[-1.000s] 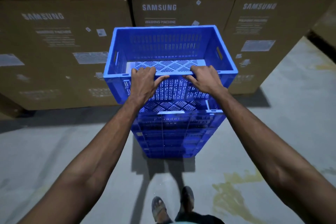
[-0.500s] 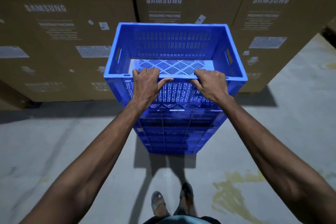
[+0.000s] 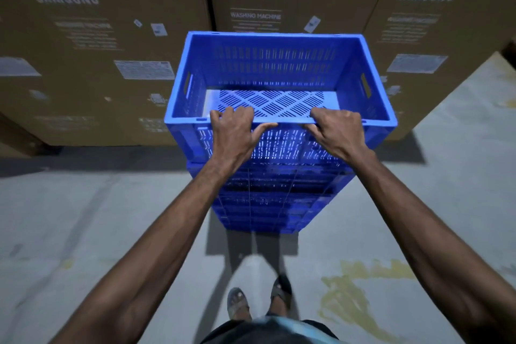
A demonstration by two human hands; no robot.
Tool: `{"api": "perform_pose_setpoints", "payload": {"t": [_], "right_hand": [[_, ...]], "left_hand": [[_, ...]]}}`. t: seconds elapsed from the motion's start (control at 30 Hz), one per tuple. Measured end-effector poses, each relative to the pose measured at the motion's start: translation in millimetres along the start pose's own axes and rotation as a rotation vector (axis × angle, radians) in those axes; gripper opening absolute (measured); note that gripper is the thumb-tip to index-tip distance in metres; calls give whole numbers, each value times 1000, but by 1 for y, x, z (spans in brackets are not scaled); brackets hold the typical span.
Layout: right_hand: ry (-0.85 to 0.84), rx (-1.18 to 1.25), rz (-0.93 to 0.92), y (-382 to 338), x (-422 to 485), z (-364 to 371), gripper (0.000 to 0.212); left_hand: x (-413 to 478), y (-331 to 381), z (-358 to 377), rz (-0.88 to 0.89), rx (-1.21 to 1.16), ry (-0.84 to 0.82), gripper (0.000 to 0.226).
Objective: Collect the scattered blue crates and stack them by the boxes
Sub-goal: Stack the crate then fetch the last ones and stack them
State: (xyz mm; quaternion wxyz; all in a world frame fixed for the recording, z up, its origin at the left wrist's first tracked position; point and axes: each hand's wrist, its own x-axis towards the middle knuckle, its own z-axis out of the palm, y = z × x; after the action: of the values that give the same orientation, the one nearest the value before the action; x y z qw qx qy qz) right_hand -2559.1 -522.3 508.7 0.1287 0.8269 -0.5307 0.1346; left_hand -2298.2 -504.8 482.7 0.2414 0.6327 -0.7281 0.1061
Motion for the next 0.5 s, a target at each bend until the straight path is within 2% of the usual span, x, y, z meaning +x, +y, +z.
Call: {"api": "perform_pose_setpoints", "payload": {"t": [0.2, 0.5], "right_hand": [[-60, -10, 32, -6, 28, 0, 38], [-13, -43, 62, -29, -12, -1, 43]], "left_hand": [[33, -17, -1, 66, -75, -96, 59], [-7, -25, -9, 94, 3, -43, 60]]}}
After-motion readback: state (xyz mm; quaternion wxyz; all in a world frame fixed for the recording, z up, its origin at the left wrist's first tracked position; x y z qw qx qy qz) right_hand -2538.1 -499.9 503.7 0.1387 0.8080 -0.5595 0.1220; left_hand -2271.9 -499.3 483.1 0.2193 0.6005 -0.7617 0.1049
